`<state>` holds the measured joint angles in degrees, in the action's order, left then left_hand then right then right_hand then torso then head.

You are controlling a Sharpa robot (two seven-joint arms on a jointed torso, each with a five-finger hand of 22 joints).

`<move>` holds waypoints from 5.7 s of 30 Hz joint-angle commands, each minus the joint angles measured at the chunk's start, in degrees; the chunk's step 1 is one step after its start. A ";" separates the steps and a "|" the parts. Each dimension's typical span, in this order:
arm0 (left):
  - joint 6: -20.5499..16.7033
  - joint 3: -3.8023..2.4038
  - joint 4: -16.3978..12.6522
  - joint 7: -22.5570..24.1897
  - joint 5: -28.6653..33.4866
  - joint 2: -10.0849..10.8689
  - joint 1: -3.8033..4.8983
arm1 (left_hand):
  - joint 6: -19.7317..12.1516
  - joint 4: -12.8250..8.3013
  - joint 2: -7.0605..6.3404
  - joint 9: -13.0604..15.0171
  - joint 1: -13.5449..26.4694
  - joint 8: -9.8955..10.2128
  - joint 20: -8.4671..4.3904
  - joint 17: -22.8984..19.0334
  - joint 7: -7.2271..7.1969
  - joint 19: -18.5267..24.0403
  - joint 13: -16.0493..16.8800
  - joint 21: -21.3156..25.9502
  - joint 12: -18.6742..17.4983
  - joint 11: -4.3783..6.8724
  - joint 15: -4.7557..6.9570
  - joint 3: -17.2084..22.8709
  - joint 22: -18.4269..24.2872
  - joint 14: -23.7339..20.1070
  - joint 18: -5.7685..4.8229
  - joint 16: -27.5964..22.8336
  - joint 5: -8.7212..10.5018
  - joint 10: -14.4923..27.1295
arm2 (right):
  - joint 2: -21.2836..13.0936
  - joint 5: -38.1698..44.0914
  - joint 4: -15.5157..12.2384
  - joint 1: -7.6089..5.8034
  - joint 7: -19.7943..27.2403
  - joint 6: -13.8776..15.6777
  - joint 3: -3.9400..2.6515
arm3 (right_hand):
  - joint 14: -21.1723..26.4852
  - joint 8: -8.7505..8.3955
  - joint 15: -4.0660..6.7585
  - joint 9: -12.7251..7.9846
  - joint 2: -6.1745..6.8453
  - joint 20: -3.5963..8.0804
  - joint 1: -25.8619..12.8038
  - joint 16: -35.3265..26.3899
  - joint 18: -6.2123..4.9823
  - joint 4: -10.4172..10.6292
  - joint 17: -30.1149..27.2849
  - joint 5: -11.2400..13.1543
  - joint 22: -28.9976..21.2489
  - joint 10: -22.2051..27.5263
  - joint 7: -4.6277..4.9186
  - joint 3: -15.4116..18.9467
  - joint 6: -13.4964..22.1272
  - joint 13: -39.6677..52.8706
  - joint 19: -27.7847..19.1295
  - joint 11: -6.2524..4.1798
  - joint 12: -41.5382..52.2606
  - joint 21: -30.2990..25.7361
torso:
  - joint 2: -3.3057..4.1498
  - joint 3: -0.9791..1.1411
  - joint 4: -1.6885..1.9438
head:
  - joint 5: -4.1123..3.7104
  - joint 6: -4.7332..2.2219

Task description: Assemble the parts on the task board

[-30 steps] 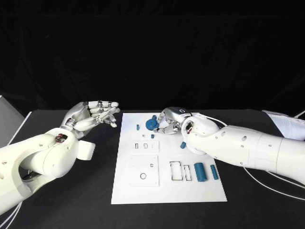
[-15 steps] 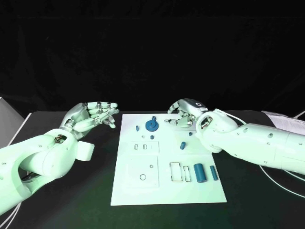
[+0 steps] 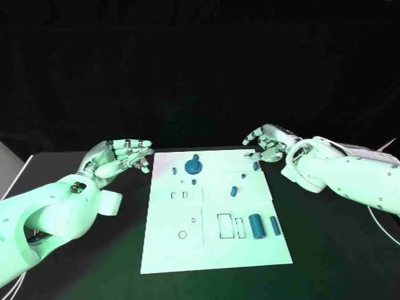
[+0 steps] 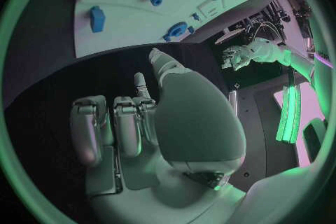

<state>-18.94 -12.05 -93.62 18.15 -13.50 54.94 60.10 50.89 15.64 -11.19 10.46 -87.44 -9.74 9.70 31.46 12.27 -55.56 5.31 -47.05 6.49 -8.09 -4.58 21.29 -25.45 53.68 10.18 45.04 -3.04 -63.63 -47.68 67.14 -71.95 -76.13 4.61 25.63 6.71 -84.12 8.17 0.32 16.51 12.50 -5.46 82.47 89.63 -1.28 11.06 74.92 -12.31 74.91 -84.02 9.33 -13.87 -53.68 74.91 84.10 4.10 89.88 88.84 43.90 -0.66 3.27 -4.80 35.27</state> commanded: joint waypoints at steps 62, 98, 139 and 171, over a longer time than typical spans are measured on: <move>1.16 -0.04 0.72 0.58 -0.19 -0.30 -1.08 | -0.10 -0.01 -0.72 0.17 -0.01 -0.36 -0.12 -0.04 -0.25 0.56 0.05 -0.81 0.39 -0.18 0.13 0.85 -0.38 -0.12 0.34 0.81 0.05 0.49 | 1.74 1.48 8.50 3.75 1.86 -8.15 0.04 | -5.88 0.51 0.51 -0.20 -1.66 0.32 1.58 0.37 1.06 -0.13 15.08 -1.27 14.34 -5.98 -0.44 -3.95 -1.85 15.09 5.57 0.20 0.12 0.48 | 0.00 0.11 -0.12 | -0.37 1.50; 1.17 -0.04 0.86 0.47 -0.19 -0.30 -1.09 | -0.22 0.03 -0.64 0.19 0.05 -0.36 -0.08 -0.07 -0.16 0.66 0.04 -0.96 0.41 -0.26 0.07 1.03 -0.45 -0.19 0.32 0.88 0.05 0.77 | 2.30 0.31 7.30 3.81 -0.81 -2.21 0.04 | -5.88 3.41 1.83 0.64 -4.15 1.62 -1.41 0.37 1.14 0.44 15.08 -4.50 14.61 -5.98 -2.25 -9.48 -5.66 15.09 5.69 -1.44 0.12 0.71 | -0.08 0.13 -0.12 | -0.48 1.51; 0.96 -0.03 1.49 -0.60 -0.07 -1.45 -1.06 | -0.18 -0.07 -0.59 0.24 -0.06 -0.45 -0.06 -0.10 -0.17 0.75 0.09 -1.14 0.61 -0.24 0.07 1.27 -0.54 -0.21 0.34 0.98 0.04 0.76 | 11.16 17.92 -16.09 6.31 -29.44 6.84 0.95 | -5.88 4.82 1.41 1.32 -2.47 1.45 -3.21 0.37 0.98 -0.81 15.08 -3.25 14.08 -5.98 -2.24 -10.17 -5.27 15.09 5.46 -1.60 0.12 0.19 | -1.79 -0.69 -0.98 | 2.80 3.02; 1.28 -0.03 1.19 -0.89 -0.08 -1.16 -1.05 | -0.14 -0.13 -0.58 0.27 -0.13 -0.51 -0.07 -0.11 -0.18 0.78 0.12 -1.26 0.72 -0.22 0.09 1.42 -0.59 -0.22 0.35 1.04 0.05 0.73 | 17.46 24.55 -12.67 9.92 -33.23 6.52 1.34 | -5.88 5.01 1.35 1.39 -2.10 1.37 -3.68 0.37 0.97 -0.81 15.08 -3.44 14.02 -5.98 -2.26 -10.17 -5.28 15.09 5.44 -1.61 0.12 0.14 | -1.68 -0.65 -1.01 | 3.45 4.08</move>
<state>-18.62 -12.03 -92.22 17.10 -13.51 53.83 59.02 50.89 15.48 -11.19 10.64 -87.44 -9.99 9.62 31.43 12.27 -55.08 5.40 -47.98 6.86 -8.40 -4.54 22.39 -25.94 53.64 10.18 45.88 -3.04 -63.28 -30.38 90.01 -84.69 -66.29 -28.41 32.33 8.03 -83.93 12.87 1.75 17.80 10.37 -4.21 79.24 89.63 -1.28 10.50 74.92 -15.60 74.91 -83.93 7.15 -24.03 -58.74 74.92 84.10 2.76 89.88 89.29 42.20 -1.32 2.31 -1.42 39.29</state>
